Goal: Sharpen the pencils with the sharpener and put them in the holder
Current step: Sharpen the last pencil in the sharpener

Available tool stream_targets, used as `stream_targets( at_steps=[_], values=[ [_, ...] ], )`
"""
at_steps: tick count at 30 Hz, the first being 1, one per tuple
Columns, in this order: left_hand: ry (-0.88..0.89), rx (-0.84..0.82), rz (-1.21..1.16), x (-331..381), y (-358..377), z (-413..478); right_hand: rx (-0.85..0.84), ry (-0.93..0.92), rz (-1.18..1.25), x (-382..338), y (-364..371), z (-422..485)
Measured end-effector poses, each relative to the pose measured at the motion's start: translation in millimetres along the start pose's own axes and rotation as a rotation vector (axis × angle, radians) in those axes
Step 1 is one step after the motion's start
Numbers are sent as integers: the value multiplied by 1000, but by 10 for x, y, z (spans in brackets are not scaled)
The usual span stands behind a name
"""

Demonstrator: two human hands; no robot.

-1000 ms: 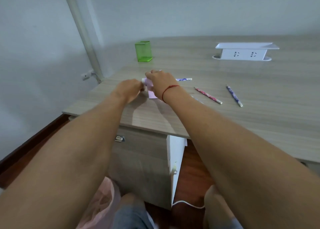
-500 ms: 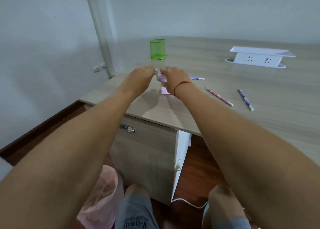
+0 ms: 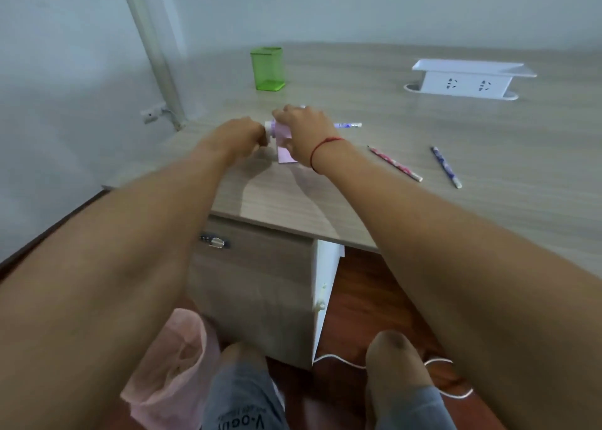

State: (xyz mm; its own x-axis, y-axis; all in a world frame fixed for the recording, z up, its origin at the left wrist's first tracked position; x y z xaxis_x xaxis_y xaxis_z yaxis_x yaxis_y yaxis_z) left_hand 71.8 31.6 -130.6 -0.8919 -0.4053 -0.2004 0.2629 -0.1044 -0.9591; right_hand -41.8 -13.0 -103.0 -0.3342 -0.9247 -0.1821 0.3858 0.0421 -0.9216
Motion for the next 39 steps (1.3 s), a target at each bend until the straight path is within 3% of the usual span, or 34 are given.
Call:
stream_targets(
  at_steps=[5, 14, 21, 34, 39],
  values=[
    [55, 169, 29, -123, -413, 232, -7, 38, 15, 38, -39, 58],
    [19, 348, -35, 71, -588, -409, -23, 52, -33, -57, 0, 77],
    [-18, 252, -57, 221, -323, -616, -25, 66, -53, -36, 30, 99],
    [144, -77, 79, 78, 31, -145, -38, 6, -47, 24, 3, 136],
    [95, 11, 65, -67, -130, 179, -30, 15, -19, 50, 8, 149]
  ],
)
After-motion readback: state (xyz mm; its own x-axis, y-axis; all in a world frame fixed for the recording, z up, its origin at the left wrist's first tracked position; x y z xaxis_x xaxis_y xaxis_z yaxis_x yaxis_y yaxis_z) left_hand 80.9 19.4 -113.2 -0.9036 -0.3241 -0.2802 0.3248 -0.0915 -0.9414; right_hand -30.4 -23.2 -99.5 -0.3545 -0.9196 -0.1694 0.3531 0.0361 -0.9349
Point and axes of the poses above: each hand's wrist, its own z-axis towards the middle knuckle, its own y-axis out of the palm, x = y × z, the point moved 6 cm from there along z, towards the middle knuckle, and after that the axes turned 11 degrees about z, right-handed, at the moved point
